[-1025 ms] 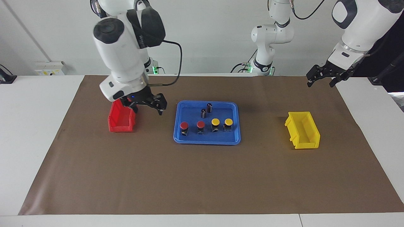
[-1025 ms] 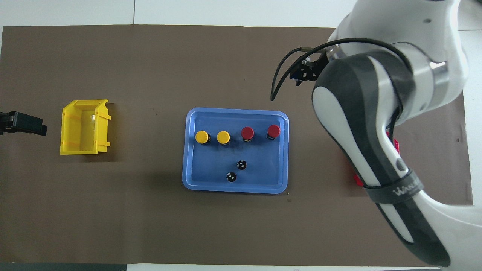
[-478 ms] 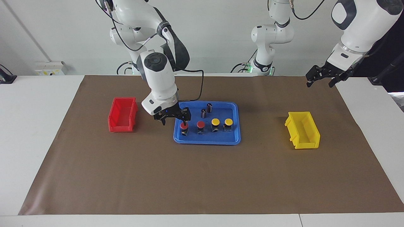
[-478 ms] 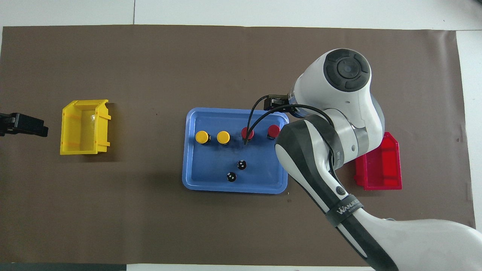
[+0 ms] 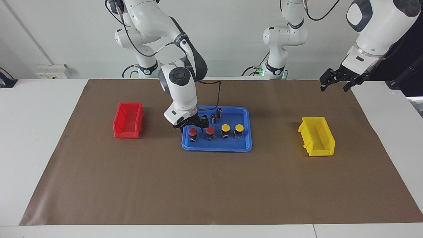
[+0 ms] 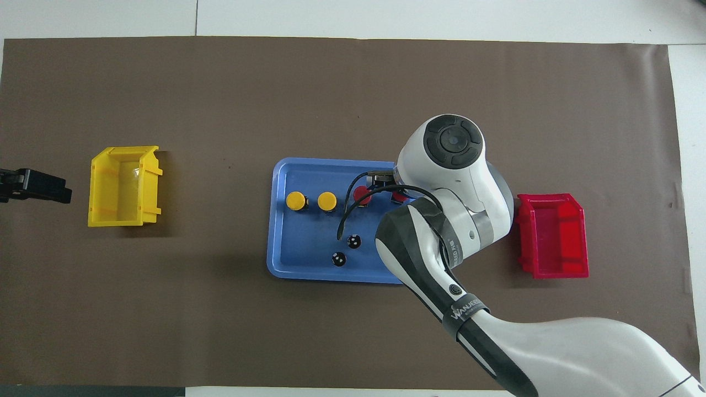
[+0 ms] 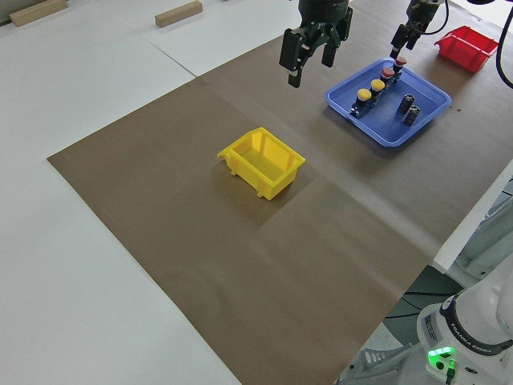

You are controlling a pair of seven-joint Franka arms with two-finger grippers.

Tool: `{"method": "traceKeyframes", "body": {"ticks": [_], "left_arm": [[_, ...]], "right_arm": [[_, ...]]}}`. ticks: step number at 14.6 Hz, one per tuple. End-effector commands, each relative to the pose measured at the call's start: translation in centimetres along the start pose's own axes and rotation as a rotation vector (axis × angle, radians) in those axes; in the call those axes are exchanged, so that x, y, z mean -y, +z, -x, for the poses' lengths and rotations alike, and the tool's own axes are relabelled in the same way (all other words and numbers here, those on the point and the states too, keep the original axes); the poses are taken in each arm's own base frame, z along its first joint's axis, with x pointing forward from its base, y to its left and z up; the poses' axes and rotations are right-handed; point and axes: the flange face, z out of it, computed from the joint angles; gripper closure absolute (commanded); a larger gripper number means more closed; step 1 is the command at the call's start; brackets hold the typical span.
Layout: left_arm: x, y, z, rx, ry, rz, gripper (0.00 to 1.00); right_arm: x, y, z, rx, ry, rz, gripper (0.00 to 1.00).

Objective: Sort red and yellow buttons by color
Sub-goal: 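Reach the right gripper into the tray and grasp a red button, then drop the red button in the red bin while the left gripper grasps a yellow button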

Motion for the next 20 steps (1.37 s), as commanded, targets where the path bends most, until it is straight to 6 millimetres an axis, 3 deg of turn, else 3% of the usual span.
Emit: {"method": "traceKeyframes", "body": {"ticks": [1, 9, 11, 14, 17, 19, 20], "left_arm": [[0.1, 0.1, 0.8, -0.016, -0.015, 0.016, 0.0], [0.1, 0.2, 0.8, -0.019, -0.018, 0.016, 0.0], [-0.7, 0.4, 0.4, -0.044, -0.02, 0.013, 0.0], [-5.5, 1.4, 0.6, -0.089, -0.088, 0.013, 0.0], [-12.8, 3.7, 0.2, -0.119, -0.138, 0.024, 0.0], [-17.7, 6.5, -0.3, -0.14, -0.161, 0.037, 0.0], [-19.1, 7.7, -0.7, -0.154, -0.169, 0.044, 0.0]], "right_arm": [[-0.4, 0.5, 0.5, -0.006, 0.014, -0.001, 0.07], [-0.6, 1.9, 0.7, -0.038, 0.007, -0.018, 0.29], [-0.6, 2.0, 0.9, -0.025, 0.003, -0.011, 0.33], [-0.2, 2.4, 1.5, -0.014, -0.009, -0.005, 0.35], [-0.3, 2.4, 1.5, -0.018, -0.01, -0.007, 0.41], [-0.5, 2.4, 1.3, -0.02, -0.019, -0.008, 0.61], [-0.6, 2.2, 1.1, -0.022, -0.03, -0.008, 0.71]]}}
